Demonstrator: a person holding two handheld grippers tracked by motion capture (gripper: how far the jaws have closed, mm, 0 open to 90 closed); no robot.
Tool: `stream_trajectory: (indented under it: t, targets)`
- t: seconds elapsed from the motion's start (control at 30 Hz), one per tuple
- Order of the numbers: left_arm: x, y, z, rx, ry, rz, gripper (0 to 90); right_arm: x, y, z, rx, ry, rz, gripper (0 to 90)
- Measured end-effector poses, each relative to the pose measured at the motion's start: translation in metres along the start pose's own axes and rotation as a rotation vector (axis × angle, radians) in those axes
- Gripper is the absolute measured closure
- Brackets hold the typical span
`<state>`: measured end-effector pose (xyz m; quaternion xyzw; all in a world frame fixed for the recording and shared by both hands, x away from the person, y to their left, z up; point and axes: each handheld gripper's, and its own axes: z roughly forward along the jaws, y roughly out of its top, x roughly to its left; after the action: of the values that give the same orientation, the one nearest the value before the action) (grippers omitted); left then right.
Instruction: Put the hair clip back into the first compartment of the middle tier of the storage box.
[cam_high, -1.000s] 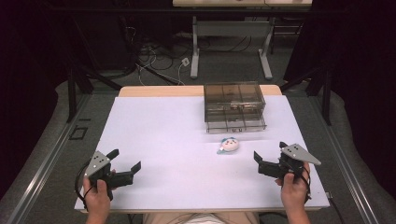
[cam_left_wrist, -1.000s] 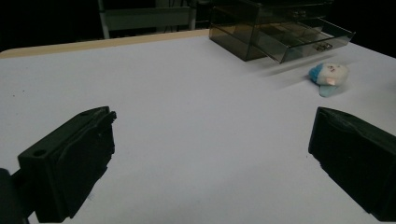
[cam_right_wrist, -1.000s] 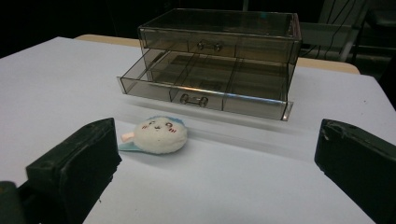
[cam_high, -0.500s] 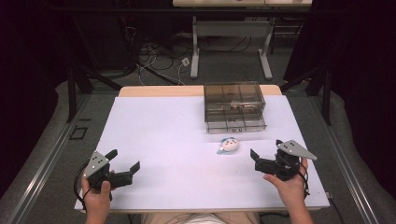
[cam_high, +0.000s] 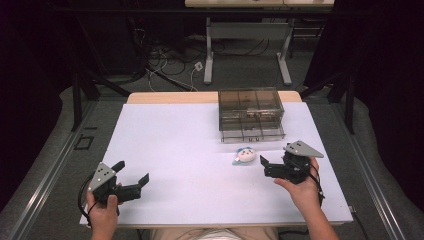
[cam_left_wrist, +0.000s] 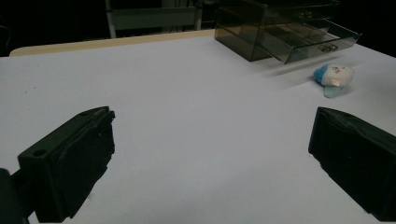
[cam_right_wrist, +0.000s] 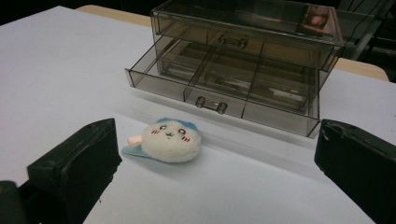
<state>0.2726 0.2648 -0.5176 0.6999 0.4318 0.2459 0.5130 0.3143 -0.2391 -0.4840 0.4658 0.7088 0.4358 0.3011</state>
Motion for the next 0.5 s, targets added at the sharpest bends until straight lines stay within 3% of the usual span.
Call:
stream_trajectory:
  t: [0.5]
  targets:
    - [0.001, 0.0, 0.002, 0.01, -0.003, 0.015, 0.4, 0.014, 0.012, 0.032, 0.09, 0.03, -0.048, 1.4]
